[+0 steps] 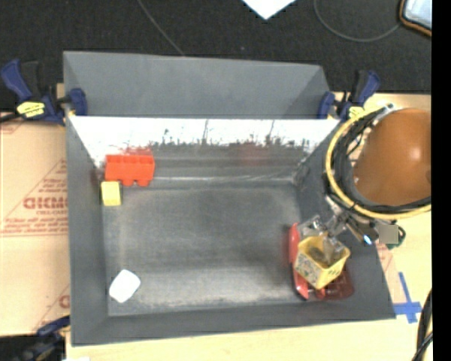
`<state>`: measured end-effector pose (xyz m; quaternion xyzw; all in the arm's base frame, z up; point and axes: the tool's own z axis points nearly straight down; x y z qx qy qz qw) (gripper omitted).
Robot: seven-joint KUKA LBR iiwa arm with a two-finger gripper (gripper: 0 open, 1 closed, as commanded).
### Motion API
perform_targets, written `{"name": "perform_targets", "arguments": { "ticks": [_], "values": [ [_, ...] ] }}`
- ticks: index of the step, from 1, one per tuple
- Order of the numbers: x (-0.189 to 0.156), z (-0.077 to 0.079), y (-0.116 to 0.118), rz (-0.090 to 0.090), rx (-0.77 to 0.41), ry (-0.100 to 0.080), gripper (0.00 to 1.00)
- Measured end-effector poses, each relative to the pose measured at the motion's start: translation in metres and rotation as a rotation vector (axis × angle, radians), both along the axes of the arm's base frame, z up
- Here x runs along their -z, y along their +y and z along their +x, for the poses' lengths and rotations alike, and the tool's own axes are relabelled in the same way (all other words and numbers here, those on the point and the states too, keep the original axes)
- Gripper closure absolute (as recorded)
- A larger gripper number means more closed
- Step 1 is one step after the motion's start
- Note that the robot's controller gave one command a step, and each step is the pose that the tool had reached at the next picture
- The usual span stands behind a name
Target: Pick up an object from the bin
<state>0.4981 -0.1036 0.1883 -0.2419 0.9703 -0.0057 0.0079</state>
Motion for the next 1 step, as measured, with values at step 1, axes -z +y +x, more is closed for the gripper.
{"name": "perform_targets", "arguments": {
  "ticks": [1],
  "values": [
    [-0.1055,0.005,0.0425,0.004,-0.089,0.001,1.0]
  ]
}}
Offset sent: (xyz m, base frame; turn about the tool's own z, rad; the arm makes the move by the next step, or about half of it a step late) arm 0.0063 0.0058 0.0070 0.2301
